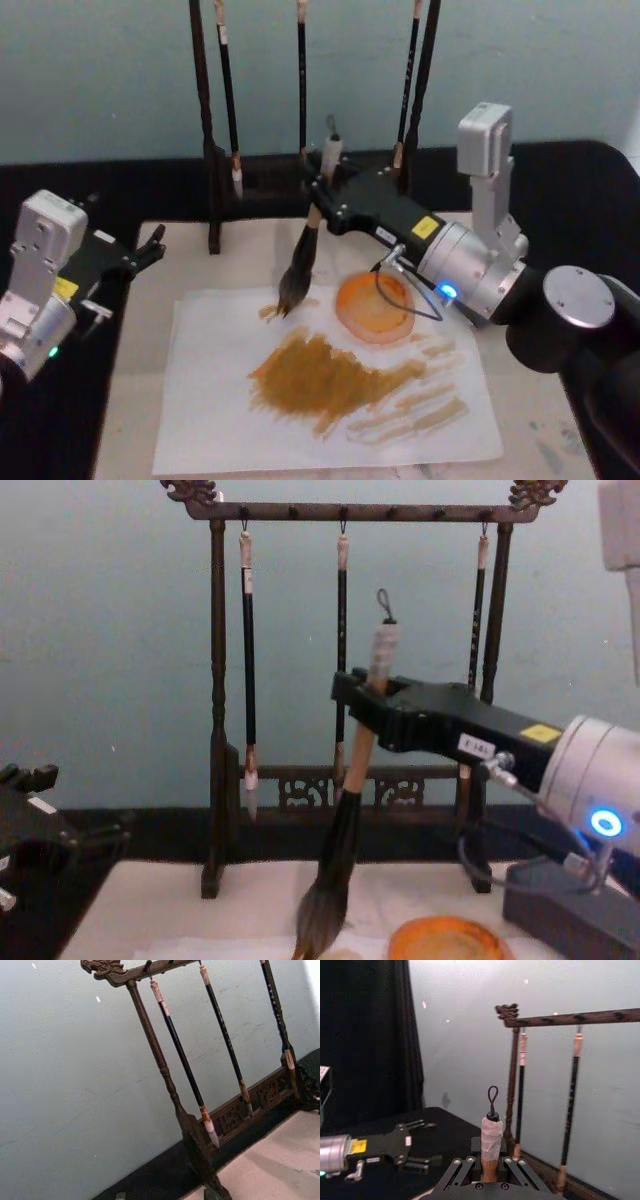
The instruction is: Pick up the brush from the inkstone, write on the paper, then place the brush back to its original position.
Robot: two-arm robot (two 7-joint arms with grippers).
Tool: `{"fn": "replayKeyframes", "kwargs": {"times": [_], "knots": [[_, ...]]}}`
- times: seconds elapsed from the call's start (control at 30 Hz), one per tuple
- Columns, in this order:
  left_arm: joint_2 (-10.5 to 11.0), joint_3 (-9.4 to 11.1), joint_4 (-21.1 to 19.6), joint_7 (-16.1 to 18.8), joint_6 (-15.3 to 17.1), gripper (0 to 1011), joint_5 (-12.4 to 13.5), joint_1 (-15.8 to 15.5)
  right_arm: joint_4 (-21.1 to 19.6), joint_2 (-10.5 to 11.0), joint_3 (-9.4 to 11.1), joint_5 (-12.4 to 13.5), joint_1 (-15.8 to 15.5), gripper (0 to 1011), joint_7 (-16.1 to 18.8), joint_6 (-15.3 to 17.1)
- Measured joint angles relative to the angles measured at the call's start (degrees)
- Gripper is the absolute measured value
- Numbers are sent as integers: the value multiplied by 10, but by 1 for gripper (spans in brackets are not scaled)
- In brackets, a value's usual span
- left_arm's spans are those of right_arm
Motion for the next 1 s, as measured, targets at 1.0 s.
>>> {"fn": "replayKeyframes", "kwargs": {"times": [1.0], "knots": [[0, 0, 0, 0, 0, 1010, 0, 0, 8, -26, 2, -54, -12, 171, 37, -1]]}}
